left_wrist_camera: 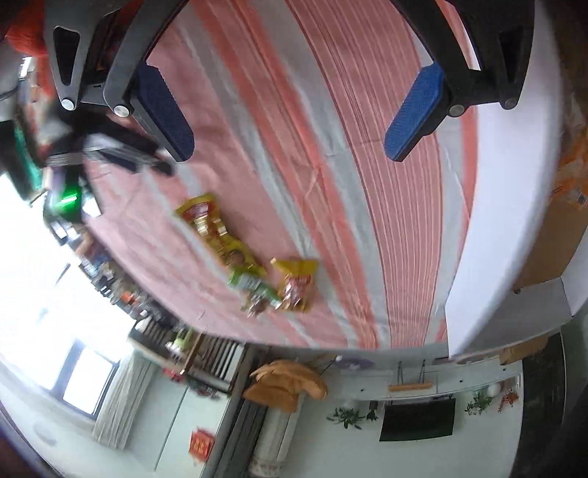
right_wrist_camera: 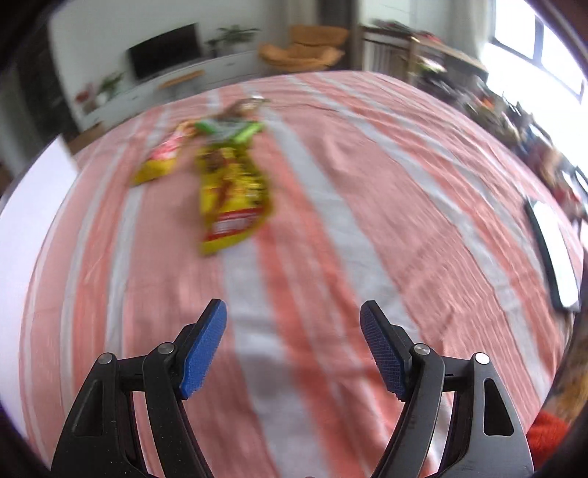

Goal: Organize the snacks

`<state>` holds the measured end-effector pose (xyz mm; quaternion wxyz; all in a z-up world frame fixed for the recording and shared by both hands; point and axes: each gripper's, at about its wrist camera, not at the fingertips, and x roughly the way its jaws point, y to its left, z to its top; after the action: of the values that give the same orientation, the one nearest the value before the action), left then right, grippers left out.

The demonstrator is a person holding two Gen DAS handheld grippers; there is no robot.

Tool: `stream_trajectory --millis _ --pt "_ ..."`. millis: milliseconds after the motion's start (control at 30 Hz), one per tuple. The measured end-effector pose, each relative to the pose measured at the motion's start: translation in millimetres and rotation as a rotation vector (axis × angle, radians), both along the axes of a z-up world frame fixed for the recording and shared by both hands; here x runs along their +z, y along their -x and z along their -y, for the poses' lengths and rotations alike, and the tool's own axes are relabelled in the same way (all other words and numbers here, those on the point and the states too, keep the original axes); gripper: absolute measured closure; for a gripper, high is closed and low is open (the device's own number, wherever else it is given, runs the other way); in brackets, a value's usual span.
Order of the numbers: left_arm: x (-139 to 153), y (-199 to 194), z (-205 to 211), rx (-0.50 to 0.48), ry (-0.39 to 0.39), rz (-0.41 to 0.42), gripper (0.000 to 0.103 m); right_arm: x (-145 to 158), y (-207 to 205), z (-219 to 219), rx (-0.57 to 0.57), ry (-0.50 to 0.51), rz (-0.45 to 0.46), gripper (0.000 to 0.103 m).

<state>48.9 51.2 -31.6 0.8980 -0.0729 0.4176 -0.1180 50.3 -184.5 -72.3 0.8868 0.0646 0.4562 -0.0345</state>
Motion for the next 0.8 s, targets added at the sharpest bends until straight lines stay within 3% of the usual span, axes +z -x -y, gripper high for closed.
stream_trajectory --millis 100,300,433,800 --pt "-34.0 -30.9 9.1 0.062 -0.092 -0.029 0.001 2.4 -7.8 13.0 -0.065 0.025 0.023 0.025" --pt "-74.0 -62.6 2.0 0.132 -0.116 -0.103 0.001 -3.8 -14.1 12.3 -0.086 0.055 0.013 0.024" --pt "-78.1 -63.3 12.1 0.106 -0.188 -0.077 0.001 -5.0 -6.8 9.0 -0.082 0.069 0.016 0.021" --pt "-76.0 -63.4 16.5 0.104 -0.218 -0.075 0.0 -5.5 -4.0 8.1 -0.083 0.07 0.022 0.017"
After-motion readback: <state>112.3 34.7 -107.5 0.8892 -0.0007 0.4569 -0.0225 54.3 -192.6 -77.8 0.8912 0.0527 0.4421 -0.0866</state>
